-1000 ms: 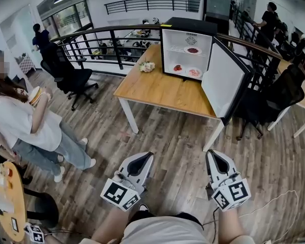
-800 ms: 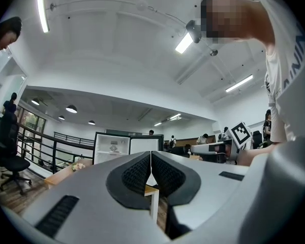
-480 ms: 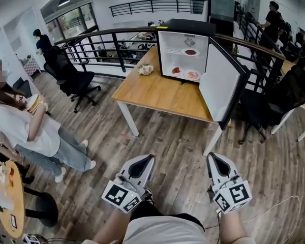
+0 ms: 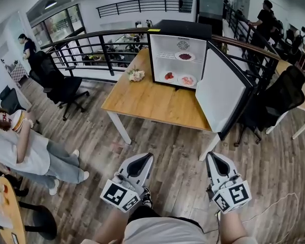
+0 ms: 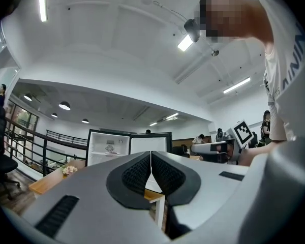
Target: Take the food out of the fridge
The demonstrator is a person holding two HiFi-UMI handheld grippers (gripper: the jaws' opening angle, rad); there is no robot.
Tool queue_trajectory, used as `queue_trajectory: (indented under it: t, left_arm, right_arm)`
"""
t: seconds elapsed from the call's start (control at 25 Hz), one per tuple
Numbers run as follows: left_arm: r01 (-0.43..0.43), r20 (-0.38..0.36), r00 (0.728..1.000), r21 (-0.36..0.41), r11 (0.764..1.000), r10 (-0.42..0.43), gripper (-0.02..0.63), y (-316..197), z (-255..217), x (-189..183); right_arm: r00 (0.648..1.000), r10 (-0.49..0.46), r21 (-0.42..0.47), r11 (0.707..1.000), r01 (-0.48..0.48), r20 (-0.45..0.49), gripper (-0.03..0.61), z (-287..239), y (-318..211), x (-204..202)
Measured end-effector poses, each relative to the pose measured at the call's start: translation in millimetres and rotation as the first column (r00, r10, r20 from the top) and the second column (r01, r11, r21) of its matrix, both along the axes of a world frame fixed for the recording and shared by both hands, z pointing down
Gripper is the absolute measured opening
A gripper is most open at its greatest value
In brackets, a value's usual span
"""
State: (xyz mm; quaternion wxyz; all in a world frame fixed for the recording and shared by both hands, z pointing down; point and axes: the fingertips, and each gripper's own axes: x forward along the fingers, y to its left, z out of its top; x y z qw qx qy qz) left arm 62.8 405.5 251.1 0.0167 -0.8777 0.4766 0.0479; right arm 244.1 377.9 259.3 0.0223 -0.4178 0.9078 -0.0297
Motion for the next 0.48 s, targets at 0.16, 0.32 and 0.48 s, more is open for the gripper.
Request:
queue_trajectory:
  t: [0.16,0.32,0.48]
  left_arm:
    - [-0.028,0.008,1.0,-0.003,1.0,0.028,0.012,-38,-4,-39]
    - [-0.039,-0.002,0.999,-0.012,0.999,0.039,0.012,-81,-5,-90]
    - [-0.054,0.006,0.999,-0.02,0.998,0.054,0.012,-119,-2,-137]
  right_arm:
    - [1.0,0.017,-0.007,1.0,-0.017,-0.013,0.018,-8,-39,-45]
    - [0.998,0.039,-0.01,0.999,-0.039,-0.044,0.018,-12,-79,-95]
    - [0.996,0.072,-0.023,0.997,-0.073,-0.051,0.018,-11,-114,-136]
